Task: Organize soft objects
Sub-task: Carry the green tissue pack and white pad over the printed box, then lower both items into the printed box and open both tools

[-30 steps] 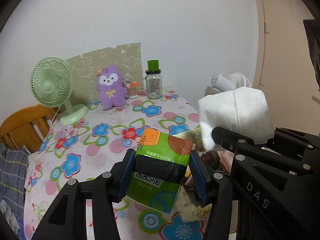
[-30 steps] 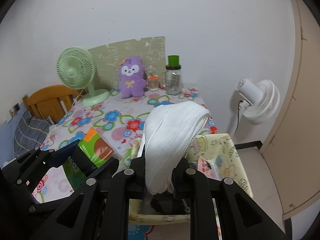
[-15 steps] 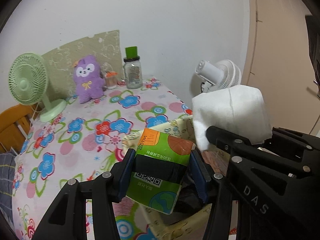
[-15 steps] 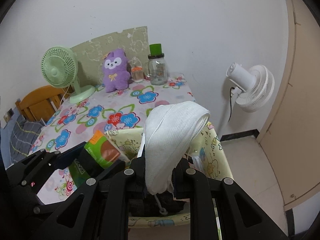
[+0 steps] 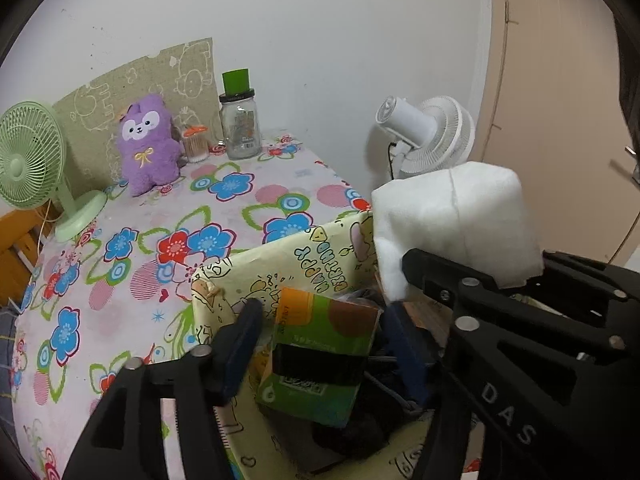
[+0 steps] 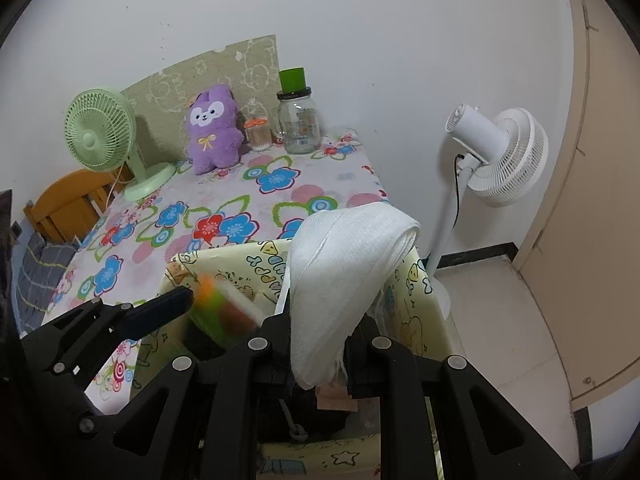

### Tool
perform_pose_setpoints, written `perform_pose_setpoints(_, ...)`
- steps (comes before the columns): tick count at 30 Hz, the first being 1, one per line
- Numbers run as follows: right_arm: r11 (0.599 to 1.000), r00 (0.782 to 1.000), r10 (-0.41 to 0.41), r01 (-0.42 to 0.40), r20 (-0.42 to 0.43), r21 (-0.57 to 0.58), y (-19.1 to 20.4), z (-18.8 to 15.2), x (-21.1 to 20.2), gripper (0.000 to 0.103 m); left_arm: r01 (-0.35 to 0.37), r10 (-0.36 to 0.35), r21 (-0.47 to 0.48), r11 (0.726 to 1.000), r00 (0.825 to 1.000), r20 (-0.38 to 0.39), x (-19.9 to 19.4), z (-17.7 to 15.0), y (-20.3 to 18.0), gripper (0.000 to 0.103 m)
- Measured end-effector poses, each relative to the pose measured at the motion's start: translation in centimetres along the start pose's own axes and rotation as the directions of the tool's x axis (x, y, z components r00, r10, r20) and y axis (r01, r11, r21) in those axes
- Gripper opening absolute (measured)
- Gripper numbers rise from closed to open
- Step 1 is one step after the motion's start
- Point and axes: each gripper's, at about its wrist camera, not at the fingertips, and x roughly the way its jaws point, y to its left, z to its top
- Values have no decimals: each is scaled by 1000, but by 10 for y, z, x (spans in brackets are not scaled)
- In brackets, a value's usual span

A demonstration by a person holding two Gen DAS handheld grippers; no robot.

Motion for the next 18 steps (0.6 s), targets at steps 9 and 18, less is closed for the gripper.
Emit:
perform_pose_setpoints(9, 1000, 1000, 30, -30, -9, -6, 4, 3, 6, 19, 1, -2, -27, 1000, 1000, -14, -1, 2, 8, 88)
perform_pose_setpoints(18, 998, 998, 56, -56, -22, -11, 15, 2, 4, 25, -36, 36, 19, 999, 999, -1, -14, -4, 9, 92)
